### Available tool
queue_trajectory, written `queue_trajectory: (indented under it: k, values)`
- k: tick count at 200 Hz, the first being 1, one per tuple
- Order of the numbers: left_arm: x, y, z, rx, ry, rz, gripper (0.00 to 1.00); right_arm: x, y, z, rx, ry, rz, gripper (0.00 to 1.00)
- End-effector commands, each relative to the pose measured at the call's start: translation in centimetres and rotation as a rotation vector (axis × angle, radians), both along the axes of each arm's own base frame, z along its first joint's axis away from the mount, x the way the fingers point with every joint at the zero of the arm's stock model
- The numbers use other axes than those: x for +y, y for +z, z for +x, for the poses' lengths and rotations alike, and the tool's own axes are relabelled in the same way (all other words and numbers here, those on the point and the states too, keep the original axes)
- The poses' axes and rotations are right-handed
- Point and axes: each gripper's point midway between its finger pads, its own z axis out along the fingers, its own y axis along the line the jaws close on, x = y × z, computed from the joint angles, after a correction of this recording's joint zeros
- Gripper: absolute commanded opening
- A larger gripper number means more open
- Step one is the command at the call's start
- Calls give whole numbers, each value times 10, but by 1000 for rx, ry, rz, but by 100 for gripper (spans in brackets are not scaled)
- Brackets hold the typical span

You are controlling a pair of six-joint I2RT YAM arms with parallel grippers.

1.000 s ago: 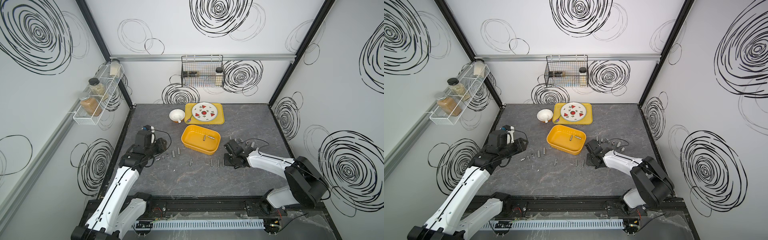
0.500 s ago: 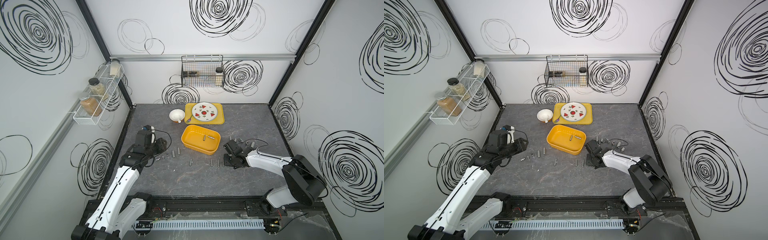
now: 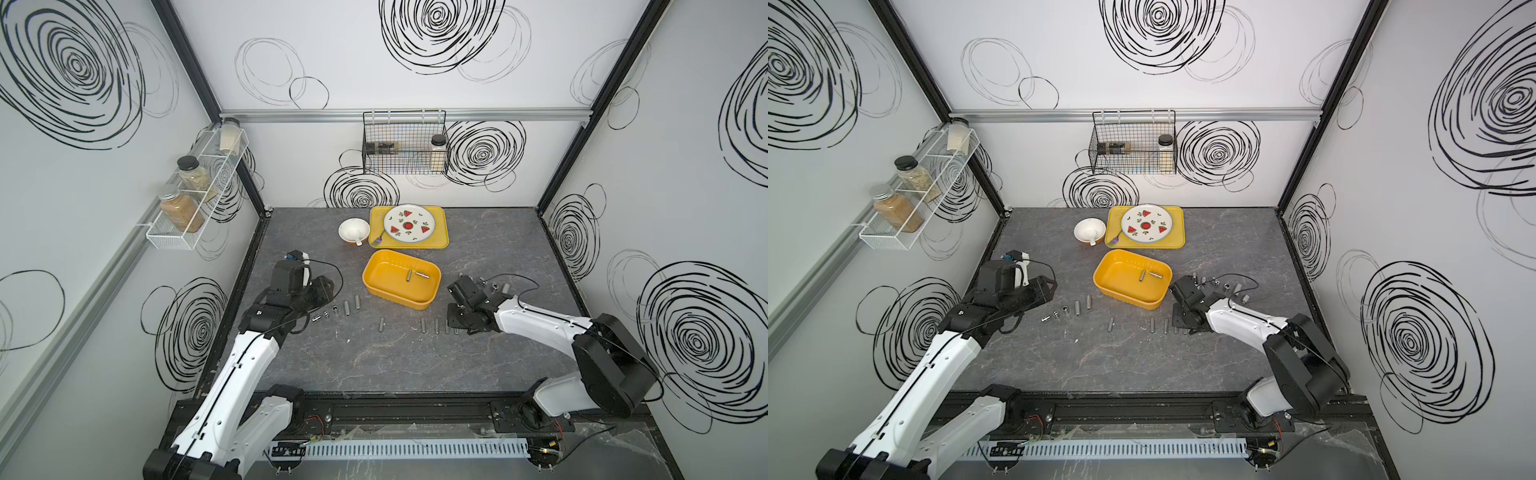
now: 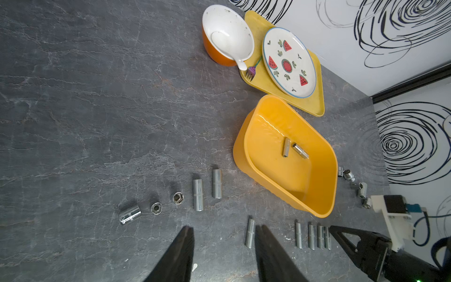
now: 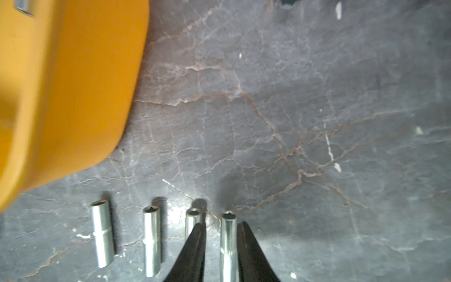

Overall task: Take out the socket from the storage box
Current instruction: Place the socket head at the center of the board.

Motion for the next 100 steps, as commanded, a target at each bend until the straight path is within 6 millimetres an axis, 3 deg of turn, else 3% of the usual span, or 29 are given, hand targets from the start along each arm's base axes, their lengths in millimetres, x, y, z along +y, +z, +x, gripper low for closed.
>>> queue_trajectory:
  k: [1,33,59,100]
  values:
    - [1,-1,5,-14,2,-1,48,0,25,6,-52,7,0,28]
    - [-8,-1,7,-10,-46,-13,48,-5,52,18,-160,14,-1,29]
    - [-34,3,12,5,-89,-5,49,-19,68,26,-266,-1,-26,30]
    - [-121,1,33,40,-168,70,50,-44,86,29,-405,-63,-24,32]
